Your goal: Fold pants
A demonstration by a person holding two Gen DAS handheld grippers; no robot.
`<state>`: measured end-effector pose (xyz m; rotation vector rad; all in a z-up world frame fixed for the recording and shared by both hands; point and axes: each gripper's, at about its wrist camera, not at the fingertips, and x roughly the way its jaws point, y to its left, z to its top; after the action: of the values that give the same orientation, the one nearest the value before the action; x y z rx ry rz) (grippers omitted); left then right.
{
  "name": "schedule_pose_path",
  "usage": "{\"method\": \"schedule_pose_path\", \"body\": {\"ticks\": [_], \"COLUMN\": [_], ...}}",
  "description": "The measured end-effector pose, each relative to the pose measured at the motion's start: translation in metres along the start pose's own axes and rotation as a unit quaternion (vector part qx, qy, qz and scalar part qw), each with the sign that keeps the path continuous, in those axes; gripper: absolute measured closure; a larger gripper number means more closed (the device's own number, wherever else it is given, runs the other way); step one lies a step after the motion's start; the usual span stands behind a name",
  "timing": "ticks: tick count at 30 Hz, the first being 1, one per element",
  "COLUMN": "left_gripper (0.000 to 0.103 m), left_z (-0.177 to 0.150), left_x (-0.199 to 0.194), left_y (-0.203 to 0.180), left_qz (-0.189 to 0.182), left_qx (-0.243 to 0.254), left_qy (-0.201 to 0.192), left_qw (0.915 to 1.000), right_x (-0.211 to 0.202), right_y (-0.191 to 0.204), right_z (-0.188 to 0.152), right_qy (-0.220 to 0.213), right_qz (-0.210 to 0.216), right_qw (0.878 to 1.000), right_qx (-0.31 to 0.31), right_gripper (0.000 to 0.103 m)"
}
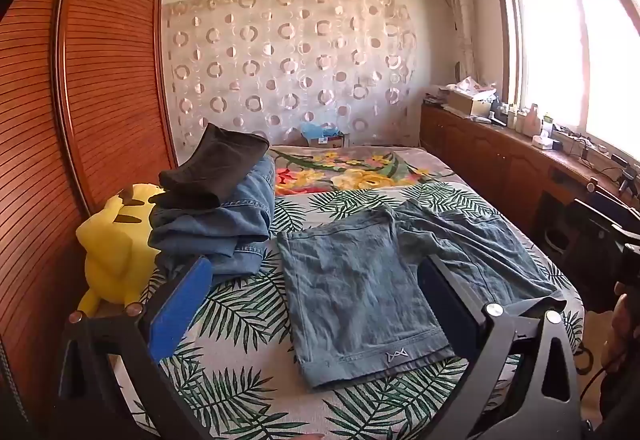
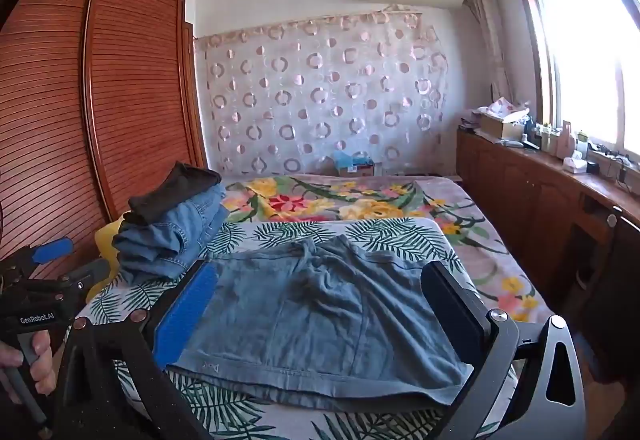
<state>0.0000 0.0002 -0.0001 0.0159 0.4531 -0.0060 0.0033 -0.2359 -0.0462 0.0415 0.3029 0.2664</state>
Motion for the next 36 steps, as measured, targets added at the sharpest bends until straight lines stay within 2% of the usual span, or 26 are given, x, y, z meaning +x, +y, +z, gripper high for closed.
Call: {"method": "schedule_pose_path", "body": {"ticks": [36], "left_gripper": [0.000], "left_z": [0.0048], "left_x": [-0.0089], "left_y": [-0.0026], "left_qz": [0.004], "left_qx": [0.004], "left_qy": [-0.007], "left_qw": [1.0000], "right_x": [0.0000], "right_y": [0.0033], "right_z": [-0.0010], "right_qy": [0.004], "right_qz": [0.003], "right_qw": [1.000], "right_qx": [-0.005], "right_gripper": [0.001]}}
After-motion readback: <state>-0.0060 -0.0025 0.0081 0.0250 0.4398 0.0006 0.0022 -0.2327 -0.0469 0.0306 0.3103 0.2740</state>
